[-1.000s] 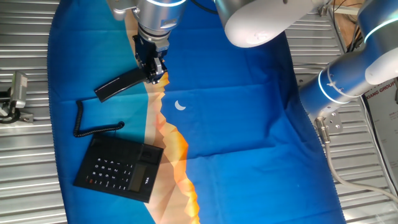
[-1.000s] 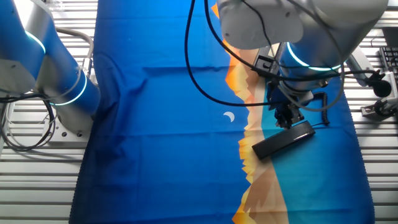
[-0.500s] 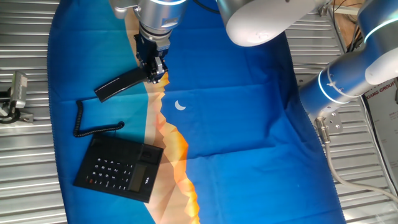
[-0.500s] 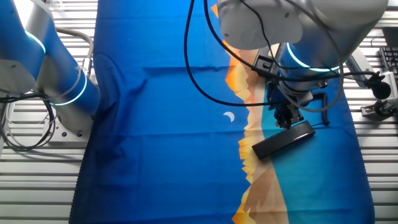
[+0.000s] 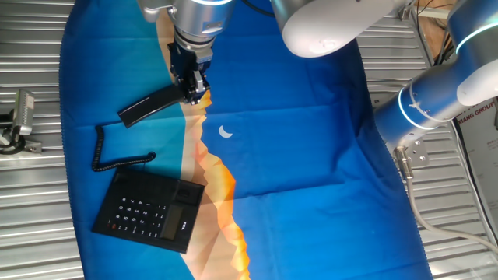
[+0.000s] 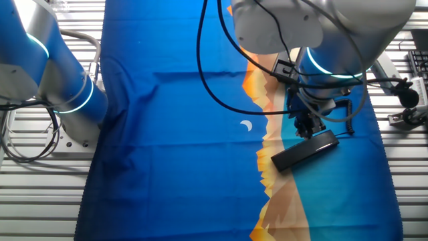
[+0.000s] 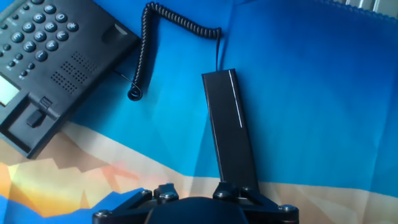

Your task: Place the handset of the telephone on the corresponding phone cradle

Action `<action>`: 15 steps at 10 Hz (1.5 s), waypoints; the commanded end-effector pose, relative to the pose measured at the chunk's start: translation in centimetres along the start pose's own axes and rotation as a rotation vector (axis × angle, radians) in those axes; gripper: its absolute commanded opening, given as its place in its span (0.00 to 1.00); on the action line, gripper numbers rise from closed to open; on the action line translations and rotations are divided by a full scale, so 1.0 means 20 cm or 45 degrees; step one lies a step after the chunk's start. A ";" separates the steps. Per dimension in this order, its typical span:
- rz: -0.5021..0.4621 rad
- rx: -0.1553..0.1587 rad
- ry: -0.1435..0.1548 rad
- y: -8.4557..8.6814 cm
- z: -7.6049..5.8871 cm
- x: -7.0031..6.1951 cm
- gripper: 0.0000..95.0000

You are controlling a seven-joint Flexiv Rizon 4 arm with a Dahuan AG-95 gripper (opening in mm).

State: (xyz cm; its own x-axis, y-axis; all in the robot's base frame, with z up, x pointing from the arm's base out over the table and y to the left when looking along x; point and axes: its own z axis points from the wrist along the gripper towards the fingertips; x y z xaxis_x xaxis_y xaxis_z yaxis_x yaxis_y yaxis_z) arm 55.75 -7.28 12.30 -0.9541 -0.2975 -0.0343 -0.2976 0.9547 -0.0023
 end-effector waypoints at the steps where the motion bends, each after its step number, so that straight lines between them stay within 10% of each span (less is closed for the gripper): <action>1: -0.016 -0.003 0.000 0.00 0.00 -0.01 0.40; 15: -0.170 -0.034 0.003 -0.16 0.15 -0.06 0.40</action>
State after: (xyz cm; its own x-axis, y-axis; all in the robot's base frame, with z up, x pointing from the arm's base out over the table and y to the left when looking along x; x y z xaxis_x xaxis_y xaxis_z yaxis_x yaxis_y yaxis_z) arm 57.95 -10.02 9.13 -0.9054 -0.4233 -0.0332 -0.4240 0.9054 0.0202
